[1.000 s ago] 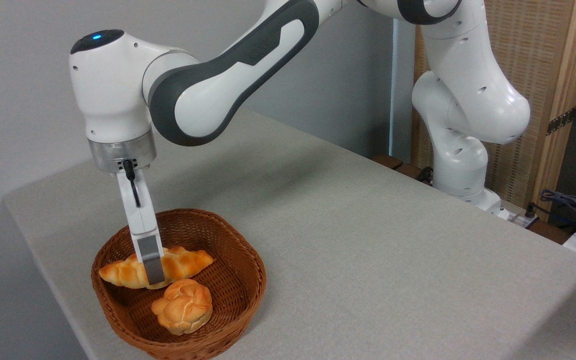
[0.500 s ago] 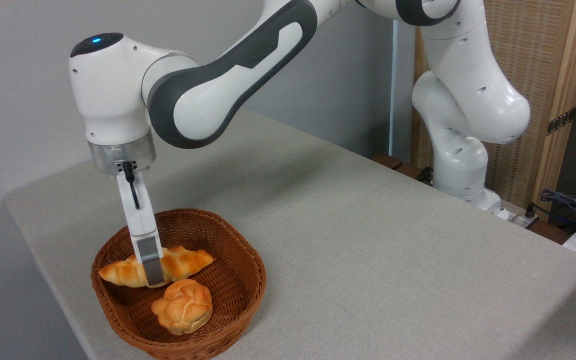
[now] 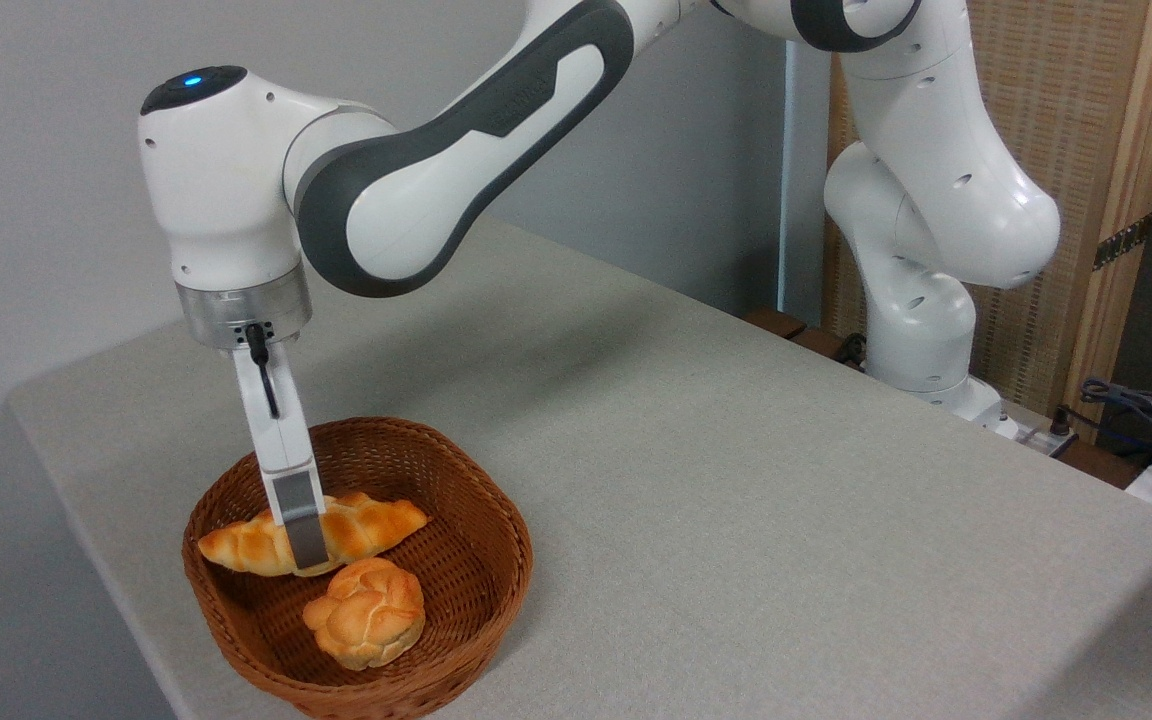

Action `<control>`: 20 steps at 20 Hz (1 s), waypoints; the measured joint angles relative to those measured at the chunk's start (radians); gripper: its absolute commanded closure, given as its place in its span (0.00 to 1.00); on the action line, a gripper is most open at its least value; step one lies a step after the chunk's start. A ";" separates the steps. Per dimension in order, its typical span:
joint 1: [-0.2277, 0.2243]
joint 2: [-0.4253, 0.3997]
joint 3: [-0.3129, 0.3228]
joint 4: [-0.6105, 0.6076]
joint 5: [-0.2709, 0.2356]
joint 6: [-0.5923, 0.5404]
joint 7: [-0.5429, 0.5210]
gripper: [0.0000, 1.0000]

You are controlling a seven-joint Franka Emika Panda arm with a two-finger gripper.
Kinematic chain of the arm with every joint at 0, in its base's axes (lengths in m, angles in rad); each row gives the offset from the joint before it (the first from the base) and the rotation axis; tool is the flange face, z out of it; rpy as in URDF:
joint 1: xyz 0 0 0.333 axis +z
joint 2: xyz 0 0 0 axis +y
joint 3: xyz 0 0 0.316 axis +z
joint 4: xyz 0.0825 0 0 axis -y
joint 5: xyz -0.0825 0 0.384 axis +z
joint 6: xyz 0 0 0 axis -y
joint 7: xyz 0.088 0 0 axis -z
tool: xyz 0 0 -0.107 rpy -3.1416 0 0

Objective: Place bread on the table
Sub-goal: 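Close the gripper on the middle of the braided roll, then lift the braided roll out of the basket and carry it beside the basket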

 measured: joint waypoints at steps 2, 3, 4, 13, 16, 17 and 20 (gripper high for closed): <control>0.000 0.000 0.000 0.000 0.000 0.000 0.000 0.76; 0.000 0.000 0.000 0.000 0.000 0.000 0.000 0.76; -0.001 0.000 0.000 0.000 0.000 0.000 0.000 0.76; -0.002 0.001 0.000 0.000 0.000 0.000 0.000 0.79; -0.002 -0.002 0.000 0.000 0.000 -0.002 0.000 0.78; -0.002 -0.006 0.000 0.001 0.000 -0.009 0.000 0.78; 0.003 -0.031 0.002 0.005 -0.028 -0.046 0.000 0.78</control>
